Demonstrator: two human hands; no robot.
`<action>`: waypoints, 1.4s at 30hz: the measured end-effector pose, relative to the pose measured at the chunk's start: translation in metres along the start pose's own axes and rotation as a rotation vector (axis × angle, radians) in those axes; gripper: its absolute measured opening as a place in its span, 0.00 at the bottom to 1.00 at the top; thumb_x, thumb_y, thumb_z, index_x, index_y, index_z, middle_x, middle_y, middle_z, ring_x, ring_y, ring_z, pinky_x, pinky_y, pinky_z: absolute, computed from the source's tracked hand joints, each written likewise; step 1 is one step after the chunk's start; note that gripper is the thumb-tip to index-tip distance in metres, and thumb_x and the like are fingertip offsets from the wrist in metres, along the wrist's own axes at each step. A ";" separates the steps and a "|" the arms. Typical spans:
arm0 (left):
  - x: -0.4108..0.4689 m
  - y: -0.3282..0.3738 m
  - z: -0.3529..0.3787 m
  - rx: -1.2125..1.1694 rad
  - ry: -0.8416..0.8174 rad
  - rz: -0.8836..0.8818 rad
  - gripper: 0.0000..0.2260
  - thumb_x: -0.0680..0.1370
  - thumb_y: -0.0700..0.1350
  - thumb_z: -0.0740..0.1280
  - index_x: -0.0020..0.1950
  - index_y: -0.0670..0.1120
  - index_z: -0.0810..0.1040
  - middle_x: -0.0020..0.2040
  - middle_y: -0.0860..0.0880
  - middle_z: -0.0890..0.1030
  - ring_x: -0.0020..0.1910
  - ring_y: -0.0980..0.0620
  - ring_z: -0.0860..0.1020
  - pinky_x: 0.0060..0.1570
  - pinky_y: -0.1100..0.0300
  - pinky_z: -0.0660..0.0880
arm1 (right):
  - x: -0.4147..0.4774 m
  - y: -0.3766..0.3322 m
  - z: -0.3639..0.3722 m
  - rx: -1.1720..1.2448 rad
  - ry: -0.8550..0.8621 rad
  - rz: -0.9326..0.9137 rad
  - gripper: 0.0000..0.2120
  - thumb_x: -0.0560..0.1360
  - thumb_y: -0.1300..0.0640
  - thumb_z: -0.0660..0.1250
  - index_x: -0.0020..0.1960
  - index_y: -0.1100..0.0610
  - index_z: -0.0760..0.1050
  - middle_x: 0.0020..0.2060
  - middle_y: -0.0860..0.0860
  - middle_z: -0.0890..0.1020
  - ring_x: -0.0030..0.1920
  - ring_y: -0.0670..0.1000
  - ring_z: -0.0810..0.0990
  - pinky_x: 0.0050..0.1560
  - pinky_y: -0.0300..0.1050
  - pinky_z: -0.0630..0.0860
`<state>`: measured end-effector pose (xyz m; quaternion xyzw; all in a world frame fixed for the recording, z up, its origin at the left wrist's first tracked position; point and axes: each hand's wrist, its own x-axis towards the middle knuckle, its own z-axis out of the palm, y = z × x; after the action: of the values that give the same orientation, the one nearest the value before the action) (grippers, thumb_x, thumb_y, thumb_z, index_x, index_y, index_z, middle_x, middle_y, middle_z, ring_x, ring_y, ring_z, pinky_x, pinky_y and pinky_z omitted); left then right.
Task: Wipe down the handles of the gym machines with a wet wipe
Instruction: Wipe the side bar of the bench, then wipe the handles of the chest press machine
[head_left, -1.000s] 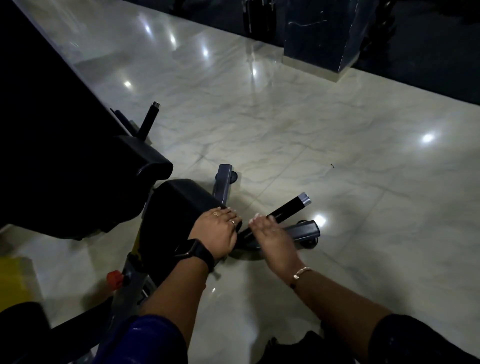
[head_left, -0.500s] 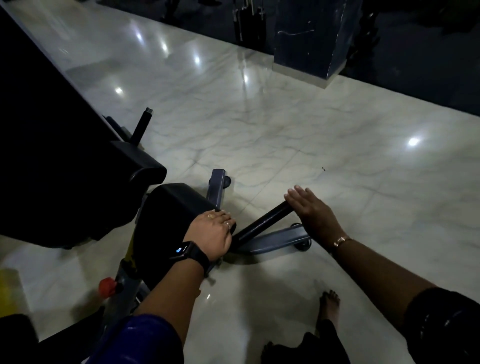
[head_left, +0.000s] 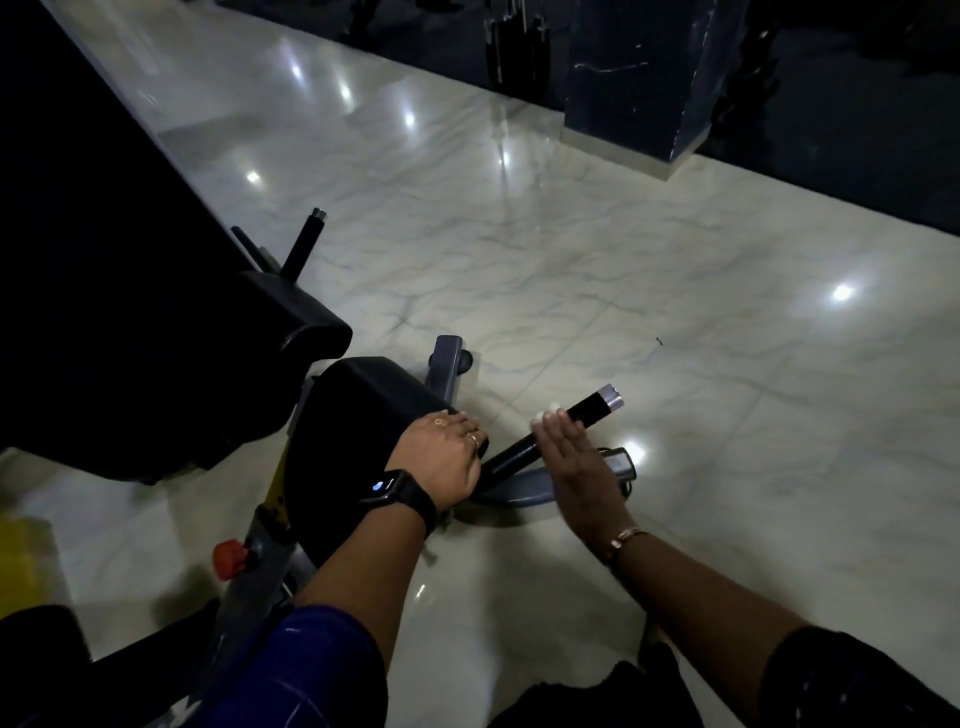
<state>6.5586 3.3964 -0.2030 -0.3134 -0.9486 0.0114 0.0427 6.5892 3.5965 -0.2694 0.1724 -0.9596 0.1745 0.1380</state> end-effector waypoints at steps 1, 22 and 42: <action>0.000 0.000 0.000 0.000 -0.002 0.008 0.20 0.68 0.49 0.55 0.43 0.49 0.86 0.45 0.51 0.86 0.48 0.52 0.84 0.53 0.60 0.77 | 0.000 -0.012 0.005 0.012 -0.024 -0.027 0.29 0.68 0.71 0.50 0.66 0.65 0.73 0.64 0.62 0.76 0.66 0.60 0.73 0.73 0.50 0.58; 0.030 0.020 -0.049 -1.332 0.174 -0.845 0.11 0.80 0.51 0.67 0.41 0.48 0.83 0.42 0.48 0.83 0.48 0.48 0.79 0.54 0.57 0.71 | 0.076 -0.042 -0.097 1.710 -0.103 0.860 0.11 0.77 0.74 0.60 0.57 0.66 0.69 0.46 0.59 0.77 0.45 0.55 0.80 0.45 0.44 0.81; 0.023 -0.014 -0.190 -1.898 0.945 -0.949 0.06 0.79 0.38 0.66 0.42 0.41 0.76 0.38 0.44 0.79 0.33 0.53 0.80 0.32 0.64 0.79 | 0.157 -0.125 -0.203 1.733 -0.092 0.461 0.14 0.73 0.79 0.61 0.52 0.63 0.74 0.44 0.59 0.79 0.42 0.52 0.82 0.41 0.39 0.82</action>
<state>6.5485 3.3978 -0.0111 0.1947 -0.4876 -0.8394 0.1405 6.5370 3.5197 0.0009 0.0261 -0.5066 0.8537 -0.1177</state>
